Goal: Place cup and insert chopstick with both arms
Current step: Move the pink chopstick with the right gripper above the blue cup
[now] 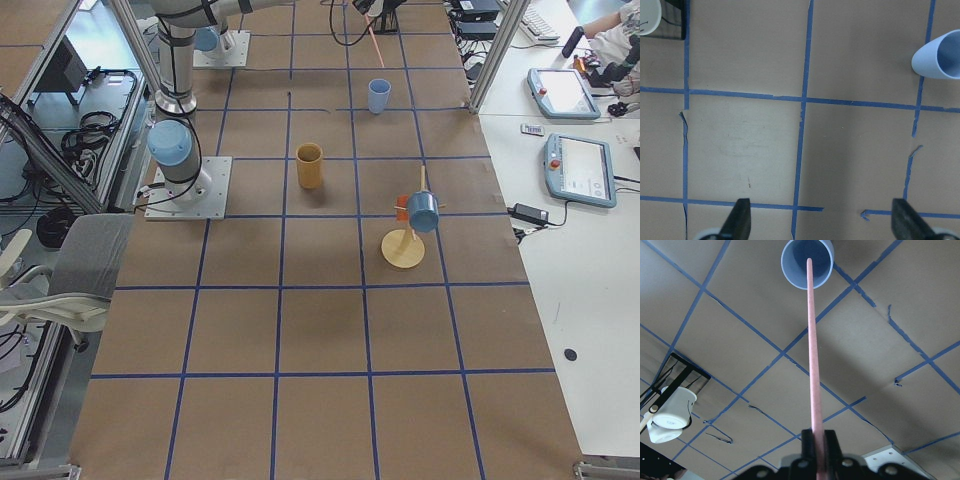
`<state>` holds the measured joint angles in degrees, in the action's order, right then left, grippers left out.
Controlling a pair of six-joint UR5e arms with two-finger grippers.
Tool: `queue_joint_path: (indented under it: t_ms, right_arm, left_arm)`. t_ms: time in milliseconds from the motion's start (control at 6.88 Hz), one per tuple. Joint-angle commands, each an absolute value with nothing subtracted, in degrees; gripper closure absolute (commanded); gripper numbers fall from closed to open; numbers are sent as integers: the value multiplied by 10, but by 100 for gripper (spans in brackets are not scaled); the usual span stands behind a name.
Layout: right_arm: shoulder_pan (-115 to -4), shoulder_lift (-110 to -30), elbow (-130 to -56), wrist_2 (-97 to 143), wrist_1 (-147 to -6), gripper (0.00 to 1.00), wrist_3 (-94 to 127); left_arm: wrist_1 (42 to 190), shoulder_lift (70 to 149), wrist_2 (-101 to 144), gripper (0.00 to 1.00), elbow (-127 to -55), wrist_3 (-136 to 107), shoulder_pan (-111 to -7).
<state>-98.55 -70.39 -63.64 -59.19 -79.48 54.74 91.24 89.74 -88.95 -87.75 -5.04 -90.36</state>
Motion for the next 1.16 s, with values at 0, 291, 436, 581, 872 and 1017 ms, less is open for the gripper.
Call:
queue_joint_path:
  t_ms: [0,291,436,581,872,1017]
  right_arm:
    - [-988,-679,-637,-588,-806,100,573]
    - [-990,-675,-656,-586,-816,100,574]
    - [-992,-669,-670,-586,-837,100,577]
    - [-994,-668,-675,-584,-842,100,581]
    - [-1001,-656,-676,-567,-853,100,582]
    - [-1002,-652,-678,-571,-860,100,581]
  left_arm:
    - [912,897,-889,0,-877,-49,-904]
    - [912,897,-890,0,-876,-49,-904]
    - [912,897,-890,0,-876,-49,-904]
    - [912,897,-890,0,-876,-49,-904]
    - [912,897,-890,0,-876,-49,-904]
    - [913,896,-891,0,-876,-49,-904]
